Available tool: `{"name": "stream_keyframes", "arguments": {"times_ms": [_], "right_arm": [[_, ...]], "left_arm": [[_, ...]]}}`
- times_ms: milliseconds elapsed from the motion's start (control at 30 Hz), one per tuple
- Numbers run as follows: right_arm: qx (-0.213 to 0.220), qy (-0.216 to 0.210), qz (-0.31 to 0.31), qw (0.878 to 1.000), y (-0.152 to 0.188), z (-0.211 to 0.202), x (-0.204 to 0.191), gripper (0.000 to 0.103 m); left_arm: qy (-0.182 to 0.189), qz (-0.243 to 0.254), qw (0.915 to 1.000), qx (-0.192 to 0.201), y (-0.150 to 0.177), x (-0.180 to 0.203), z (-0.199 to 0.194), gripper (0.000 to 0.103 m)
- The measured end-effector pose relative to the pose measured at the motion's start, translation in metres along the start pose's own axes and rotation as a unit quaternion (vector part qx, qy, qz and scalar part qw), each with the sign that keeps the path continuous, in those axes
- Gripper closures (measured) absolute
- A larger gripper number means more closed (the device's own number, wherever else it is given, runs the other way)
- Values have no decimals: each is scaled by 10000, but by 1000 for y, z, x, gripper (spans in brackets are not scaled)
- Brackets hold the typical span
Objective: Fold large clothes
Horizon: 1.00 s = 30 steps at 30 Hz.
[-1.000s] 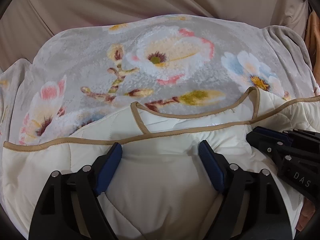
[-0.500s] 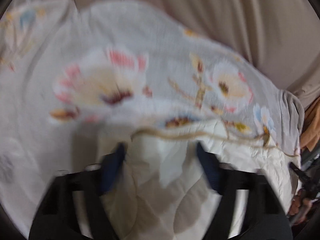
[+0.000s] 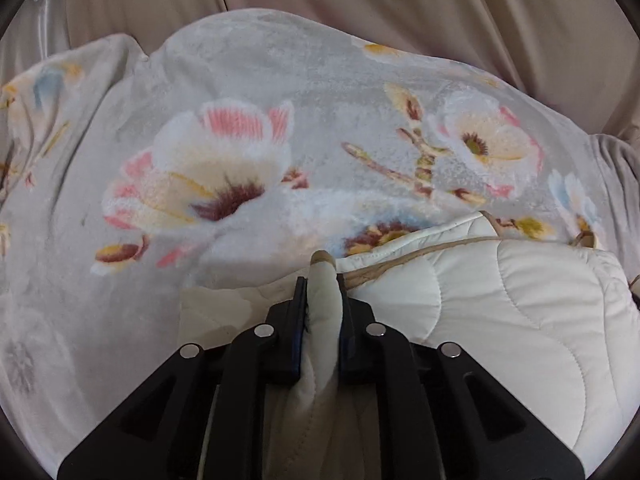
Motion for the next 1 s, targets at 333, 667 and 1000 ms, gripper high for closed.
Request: {"name": "stream_keyframes", "arguments": {"times_ms": [333, 667, 1000], "right_arm": [[1414, -11, 113, 9899, -9, -103, -14, 65], [141, -190, -1632, 9863, 47, -14, -144, 83], [144, -206, -1631, 9863, 55, -4, -148, 80]], "left_arm": [[-172, 72, 9887, 1487, -14, -5, -118, 38], [249, 1250, 9902, 569, 35, 100, -53, 37], [17, 1316, 9890, 669, 41, 102, -39, 35]]}}
Point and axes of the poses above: each gripper's, at about its wrist camera, not at the fingertips, and z roughly the way its jaws point, x to its right, y to its underside, the point moved 9 cm from there along z, roughly the way its jaws point, and after that the axes turned 5 degrees about -x, right-handed, at the moved point
